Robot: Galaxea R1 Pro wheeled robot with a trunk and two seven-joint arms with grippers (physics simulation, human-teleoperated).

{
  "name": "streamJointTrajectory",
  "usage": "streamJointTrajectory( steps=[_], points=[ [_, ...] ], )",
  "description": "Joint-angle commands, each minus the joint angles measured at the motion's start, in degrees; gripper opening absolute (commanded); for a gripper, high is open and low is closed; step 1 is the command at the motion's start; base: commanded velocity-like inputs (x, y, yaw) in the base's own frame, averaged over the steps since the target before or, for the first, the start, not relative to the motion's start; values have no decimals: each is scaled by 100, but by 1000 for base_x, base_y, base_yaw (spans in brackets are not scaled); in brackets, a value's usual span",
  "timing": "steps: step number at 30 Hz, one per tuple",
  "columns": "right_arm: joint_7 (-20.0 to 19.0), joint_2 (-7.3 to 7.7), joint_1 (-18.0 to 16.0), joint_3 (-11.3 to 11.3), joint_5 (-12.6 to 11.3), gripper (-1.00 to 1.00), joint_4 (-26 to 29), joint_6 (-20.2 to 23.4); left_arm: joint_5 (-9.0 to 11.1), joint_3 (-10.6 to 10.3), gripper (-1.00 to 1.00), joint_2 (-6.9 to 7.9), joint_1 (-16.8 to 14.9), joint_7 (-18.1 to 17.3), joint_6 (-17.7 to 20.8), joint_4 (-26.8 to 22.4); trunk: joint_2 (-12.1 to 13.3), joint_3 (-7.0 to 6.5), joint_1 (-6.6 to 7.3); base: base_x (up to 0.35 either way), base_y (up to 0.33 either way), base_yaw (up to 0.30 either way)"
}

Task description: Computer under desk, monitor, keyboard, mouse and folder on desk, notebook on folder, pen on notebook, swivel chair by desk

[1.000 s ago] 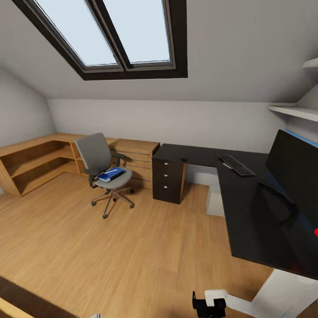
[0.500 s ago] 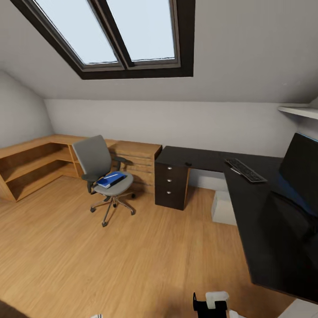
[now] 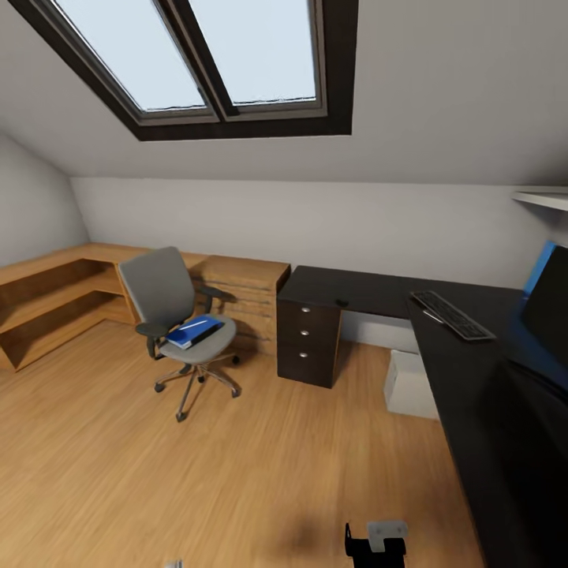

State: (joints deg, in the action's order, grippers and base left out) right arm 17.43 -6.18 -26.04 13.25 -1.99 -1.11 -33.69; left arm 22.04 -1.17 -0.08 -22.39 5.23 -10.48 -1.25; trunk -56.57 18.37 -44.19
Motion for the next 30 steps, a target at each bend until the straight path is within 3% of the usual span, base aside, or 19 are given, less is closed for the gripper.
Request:
streamJointTrajectory(
  steps=[1, 18, 30],
  points=[
    [33, -1, -7, 48, -20, 100, -12, -15, 20, -15, 100, -4, -3, 13, -15, 2, -4, 7, -4, 331, 0, 0],
    [33, 3, -7, 44, -29, 100, -13, -14, 20, -15, 100, -27, -2, 13, 2, 2, -4, 7, -4, 331, 0, -5],
    [24, -6, -7, 47, -29, 100, -13, -14, 20, -15, 100, -27, -2, 13, 2, 2, -4, -11, -4, 331, 22, -240]
  ],
)
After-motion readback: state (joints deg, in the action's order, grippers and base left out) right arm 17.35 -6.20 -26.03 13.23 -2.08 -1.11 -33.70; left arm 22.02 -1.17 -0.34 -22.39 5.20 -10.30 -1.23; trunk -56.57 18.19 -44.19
